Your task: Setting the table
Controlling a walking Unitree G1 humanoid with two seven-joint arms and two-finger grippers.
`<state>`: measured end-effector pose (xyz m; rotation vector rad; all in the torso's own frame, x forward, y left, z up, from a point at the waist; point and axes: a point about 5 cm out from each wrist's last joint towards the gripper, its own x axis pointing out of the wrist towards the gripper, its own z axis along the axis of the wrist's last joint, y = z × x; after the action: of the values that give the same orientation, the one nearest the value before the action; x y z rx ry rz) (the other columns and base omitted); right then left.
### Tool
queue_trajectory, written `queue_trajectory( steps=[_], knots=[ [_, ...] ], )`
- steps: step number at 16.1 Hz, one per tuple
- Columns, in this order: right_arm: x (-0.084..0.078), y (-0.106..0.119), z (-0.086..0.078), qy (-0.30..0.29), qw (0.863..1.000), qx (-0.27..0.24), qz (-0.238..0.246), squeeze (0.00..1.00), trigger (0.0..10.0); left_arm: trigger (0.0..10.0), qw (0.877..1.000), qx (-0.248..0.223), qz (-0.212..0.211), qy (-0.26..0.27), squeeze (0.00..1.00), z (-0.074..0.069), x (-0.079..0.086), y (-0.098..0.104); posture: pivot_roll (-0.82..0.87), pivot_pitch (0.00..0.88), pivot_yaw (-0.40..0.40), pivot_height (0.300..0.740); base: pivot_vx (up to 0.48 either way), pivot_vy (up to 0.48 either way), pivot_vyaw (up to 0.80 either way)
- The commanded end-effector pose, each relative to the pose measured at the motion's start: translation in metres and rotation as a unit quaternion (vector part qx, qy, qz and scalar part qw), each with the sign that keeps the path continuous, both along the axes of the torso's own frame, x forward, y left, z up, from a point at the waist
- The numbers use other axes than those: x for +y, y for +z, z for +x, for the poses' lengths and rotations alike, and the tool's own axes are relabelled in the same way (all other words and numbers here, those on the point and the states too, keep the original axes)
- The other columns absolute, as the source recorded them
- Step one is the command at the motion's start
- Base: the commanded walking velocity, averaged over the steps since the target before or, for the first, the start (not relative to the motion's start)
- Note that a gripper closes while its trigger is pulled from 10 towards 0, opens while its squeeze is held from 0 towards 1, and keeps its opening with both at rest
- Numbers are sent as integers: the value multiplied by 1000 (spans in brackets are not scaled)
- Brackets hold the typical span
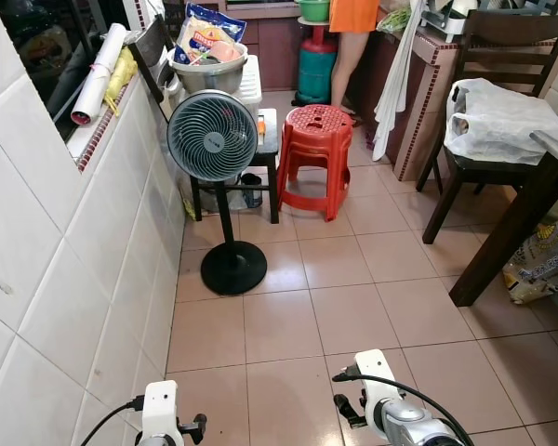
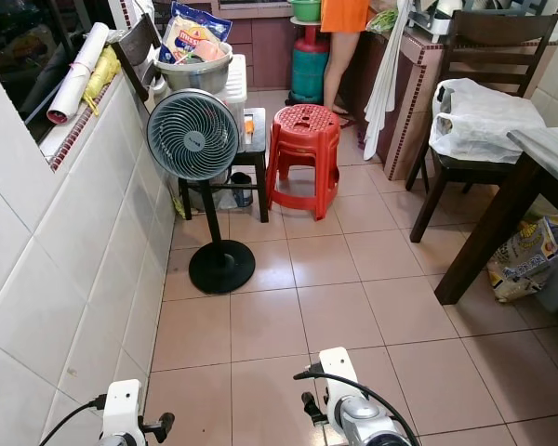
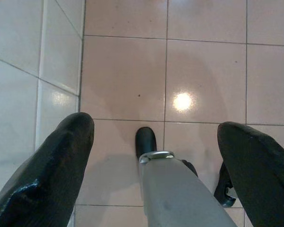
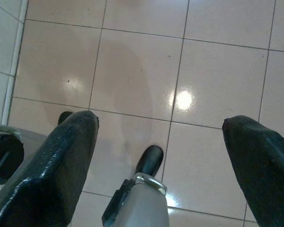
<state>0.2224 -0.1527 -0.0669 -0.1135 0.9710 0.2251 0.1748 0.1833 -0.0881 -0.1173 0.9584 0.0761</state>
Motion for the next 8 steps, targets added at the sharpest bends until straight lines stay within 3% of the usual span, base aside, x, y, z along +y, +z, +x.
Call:
queue_trajectory(
  steps=[1,5,8],
  knots=[
    [0,-1,-1,2,1000,2,-4,0,10000,10000,1000,9,5,-6,0,-3,2,-1,-58,0,33,740,0,0,0],
    [-4,0,-1,-30,999,-11,-5,0,10000,10000,999,17,17,-40,0,-4,4,-2,-108,0,87,740,0,0,0],
    [-15,-6,-11,-50,999,-3,-19,0,10000,10000,997,13,25,-70,0,4,2,2,-132,0,109,740,0,0,0]
  ],
)
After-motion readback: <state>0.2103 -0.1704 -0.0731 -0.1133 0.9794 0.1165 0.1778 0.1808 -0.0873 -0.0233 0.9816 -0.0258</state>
